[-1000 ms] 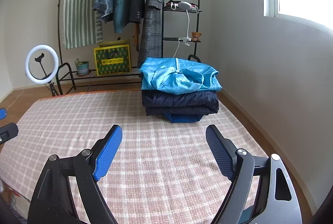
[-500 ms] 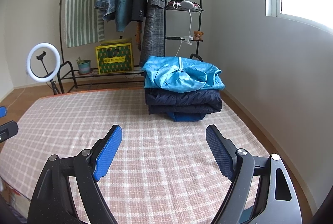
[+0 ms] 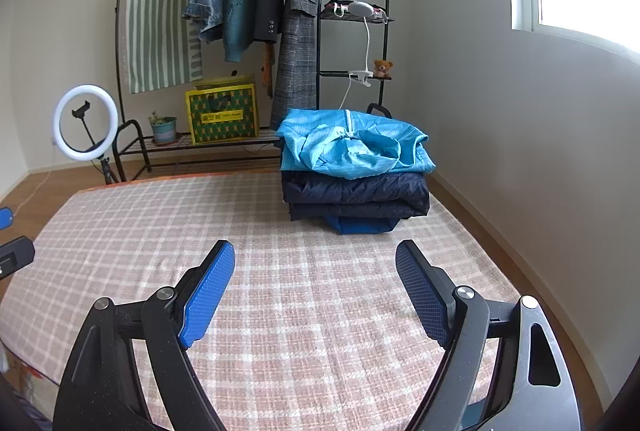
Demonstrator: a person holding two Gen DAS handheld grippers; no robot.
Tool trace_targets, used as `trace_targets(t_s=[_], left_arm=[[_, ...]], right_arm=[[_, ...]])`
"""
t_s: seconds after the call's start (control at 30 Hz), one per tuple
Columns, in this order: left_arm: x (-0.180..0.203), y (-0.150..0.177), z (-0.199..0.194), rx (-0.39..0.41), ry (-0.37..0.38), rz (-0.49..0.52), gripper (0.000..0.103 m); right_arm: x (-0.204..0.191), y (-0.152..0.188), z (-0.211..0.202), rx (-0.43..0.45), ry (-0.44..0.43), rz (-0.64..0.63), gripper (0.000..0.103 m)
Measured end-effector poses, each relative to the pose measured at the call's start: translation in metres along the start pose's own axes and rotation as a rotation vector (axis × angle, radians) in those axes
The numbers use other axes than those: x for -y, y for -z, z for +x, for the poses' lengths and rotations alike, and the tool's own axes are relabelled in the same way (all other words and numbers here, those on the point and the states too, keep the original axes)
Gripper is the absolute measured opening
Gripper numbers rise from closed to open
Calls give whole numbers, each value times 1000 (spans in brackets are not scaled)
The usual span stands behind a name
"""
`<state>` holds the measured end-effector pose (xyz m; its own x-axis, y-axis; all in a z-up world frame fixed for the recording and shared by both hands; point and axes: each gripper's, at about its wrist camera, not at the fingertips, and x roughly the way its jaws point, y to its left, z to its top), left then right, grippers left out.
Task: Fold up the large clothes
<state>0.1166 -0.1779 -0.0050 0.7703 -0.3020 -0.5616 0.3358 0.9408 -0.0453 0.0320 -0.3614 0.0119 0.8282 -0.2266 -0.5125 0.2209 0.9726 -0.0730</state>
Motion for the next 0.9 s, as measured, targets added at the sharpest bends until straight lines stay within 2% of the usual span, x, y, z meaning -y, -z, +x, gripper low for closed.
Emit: trace_targets(t_s=[0.9], left_arm=[[-1,-3,-3,-2,-12,-8,103]], right_arm=[[-7,3,0,-11,-10,-6,83]])
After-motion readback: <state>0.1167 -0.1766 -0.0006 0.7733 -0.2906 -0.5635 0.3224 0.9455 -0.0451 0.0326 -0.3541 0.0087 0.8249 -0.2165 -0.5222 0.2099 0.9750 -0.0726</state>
